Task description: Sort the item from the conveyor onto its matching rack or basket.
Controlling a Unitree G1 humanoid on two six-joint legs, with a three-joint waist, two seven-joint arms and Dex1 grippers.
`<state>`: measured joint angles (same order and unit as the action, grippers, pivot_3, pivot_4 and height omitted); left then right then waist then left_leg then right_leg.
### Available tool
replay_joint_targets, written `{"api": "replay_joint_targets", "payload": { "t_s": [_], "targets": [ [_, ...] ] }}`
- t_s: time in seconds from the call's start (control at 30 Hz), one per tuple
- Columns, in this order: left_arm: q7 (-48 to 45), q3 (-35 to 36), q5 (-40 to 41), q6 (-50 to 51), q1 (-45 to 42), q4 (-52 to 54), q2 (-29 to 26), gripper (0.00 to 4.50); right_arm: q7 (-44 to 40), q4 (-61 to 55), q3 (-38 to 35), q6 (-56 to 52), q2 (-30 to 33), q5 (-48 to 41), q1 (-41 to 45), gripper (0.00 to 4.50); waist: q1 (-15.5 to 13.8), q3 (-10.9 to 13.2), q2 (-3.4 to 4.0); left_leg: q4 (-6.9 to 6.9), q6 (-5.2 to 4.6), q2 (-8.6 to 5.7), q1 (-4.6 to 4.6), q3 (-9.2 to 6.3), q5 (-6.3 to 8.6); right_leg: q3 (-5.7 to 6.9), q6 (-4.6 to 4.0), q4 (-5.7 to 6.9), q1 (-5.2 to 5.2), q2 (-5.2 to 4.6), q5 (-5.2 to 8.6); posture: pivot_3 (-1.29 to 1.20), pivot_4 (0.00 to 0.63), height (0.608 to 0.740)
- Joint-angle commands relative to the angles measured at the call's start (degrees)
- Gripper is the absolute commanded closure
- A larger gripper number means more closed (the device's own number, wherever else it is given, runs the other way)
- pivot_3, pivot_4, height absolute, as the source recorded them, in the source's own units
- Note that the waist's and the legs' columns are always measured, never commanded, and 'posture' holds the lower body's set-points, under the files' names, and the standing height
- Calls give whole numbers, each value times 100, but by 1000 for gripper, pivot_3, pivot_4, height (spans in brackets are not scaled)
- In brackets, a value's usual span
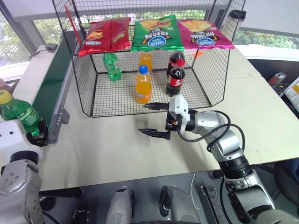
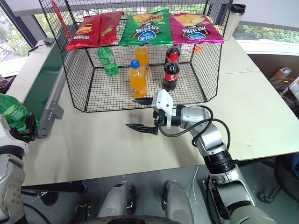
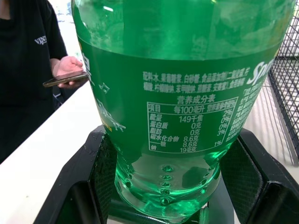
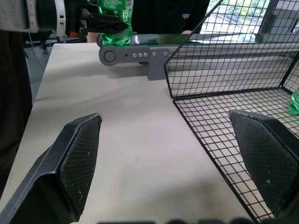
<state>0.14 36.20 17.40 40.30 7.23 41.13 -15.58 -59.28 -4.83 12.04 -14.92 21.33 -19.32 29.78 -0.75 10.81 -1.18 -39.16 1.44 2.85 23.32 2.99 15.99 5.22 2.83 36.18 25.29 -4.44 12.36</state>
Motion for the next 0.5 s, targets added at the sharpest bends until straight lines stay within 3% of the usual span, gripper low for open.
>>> {"api": "replay_joint_targets", "payload": {
  "t_s": [0.03, 0.2, 0.5],
  "targets": [
    [63, 45, 21, -147, -75, 263, -6, 1941, -35, -38, -66, 128, 21, -34, 51, 0, -1, 0, 0, 0, 0, 0, 0, 0, 0, 0, 0, 0, 0, 0, 0, 0, 150, 740],
    [41, 188, 170, -123, -254, 458, -164, 1941, -63, -16, -74, 132, 42, -42, 56, 0, 2, 0, 0, 0, 0, 0, 3, 0, 0, 0, 2, -2, 1, 0, -1, 0, 150, 740],
    [-439, -14, 1142, 475, -734, 805, -740, 1941, 117, -38, -59, -247, 214, 103, 115, 0, 6, 1, -1, 0, 0, 0, 4, 2, 0, -1, 2, -4, 2, -1, -1, 0, 150, 740]
  ]
}}
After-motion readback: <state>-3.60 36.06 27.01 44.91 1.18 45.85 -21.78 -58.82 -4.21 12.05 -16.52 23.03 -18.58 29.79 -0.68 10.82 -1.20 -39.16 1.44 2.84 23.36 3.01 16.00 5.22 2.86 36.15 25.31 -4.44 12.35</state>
